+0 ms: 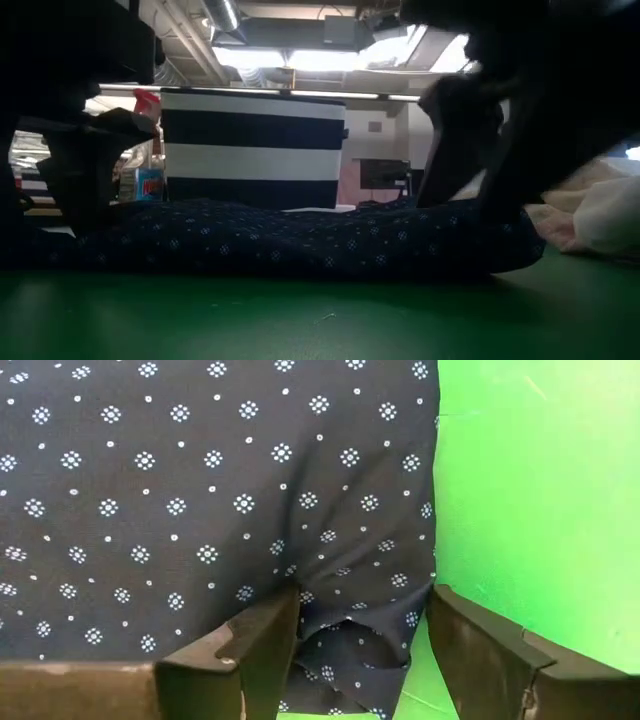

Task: Fold laundry
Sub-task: Fold the blue polo shirt

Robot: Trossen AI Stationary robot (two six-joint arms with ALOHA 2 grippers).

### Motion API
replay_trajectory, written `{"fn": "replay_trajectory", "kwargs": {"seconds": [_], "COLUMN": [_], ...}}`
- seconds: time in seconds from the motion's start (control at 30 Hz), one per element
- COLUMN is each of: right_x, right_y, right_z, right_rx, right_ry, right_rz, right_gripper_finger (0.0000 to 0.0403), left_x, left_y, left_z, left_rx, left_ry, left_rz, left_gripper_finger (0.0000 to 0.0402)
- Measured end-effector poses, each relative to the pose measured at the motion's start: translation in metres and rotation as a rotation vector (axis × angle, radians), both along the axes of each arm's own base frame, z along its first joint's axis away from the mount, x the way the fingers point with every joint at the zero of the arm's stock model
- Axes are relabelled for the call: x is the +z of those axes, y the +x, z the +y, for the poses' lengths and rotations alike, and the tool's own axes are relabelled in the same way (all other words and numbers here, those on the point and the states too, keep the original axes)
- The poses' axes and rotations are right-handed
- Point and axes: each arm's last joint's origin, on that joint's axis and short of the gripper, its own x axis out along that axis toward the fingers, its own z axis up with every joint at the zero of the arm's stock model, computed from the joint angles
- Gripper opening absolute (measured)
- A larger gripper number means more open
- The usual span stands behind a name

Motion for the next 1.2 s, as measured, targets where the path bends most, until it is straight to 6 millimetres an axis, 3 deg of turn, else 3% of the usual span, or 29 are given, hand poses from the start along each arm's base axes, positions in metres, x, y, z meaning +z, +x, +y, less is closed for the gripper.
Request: {"fn": "replay_trajectory", "kwargs": {"seconds": [0.17,0.27,0.37,0.6,0.8,1.03,1.2], "right_x": [-0.018,-0.027,-0.028,-0.030,-0.015,0.038,0.055], "right_y": [0.001,0.002,0.002,-0.002,-0.007,-0.013,-0.021], "right_z": [-0.001,0.000,0.001,-0.002,-0.006,-0.007,0.010], "right_rx": [-0.019,-0.023,-0.035,-0.039,-0.083,-0.081,-0.040], "right_ry": [-0.052,-0.065,-0.055,-0.086,-0.113,-0.091,0.007], "right_rz": [0.046,0.071,0.074,0.116,0.152,0.113,0.051], "right_gripper_finger": [0.0301,0.0277,0.0221,0.0039,0.0051,0.0044,0.0044], "left_x": [-0.002,-0.002,-0.002,-0.003,0.009,0.078,0.099], "left_y": [-0.001,-0.003,-0.004,-0.006,-0.010,-0.023,-0.038], "left_z": [0.000,0.000,-0.002,-0.001,0.000,-0.003,-0.011], "left_rx": [0.002,0.018,0.033,0.028,0.026,0.047,0.083], "left_ry": [0.005,0.003,-0.005,0.020,-0.074,-0.344,-0.430], "left_rz": [0.013,0.026,0.026,0.030,0.065,-0.058,-0.115], "left_gripper_finger": [0.0214,0.0196,0.0157,0.0017,0.0005,0.0003,0.0004]}}
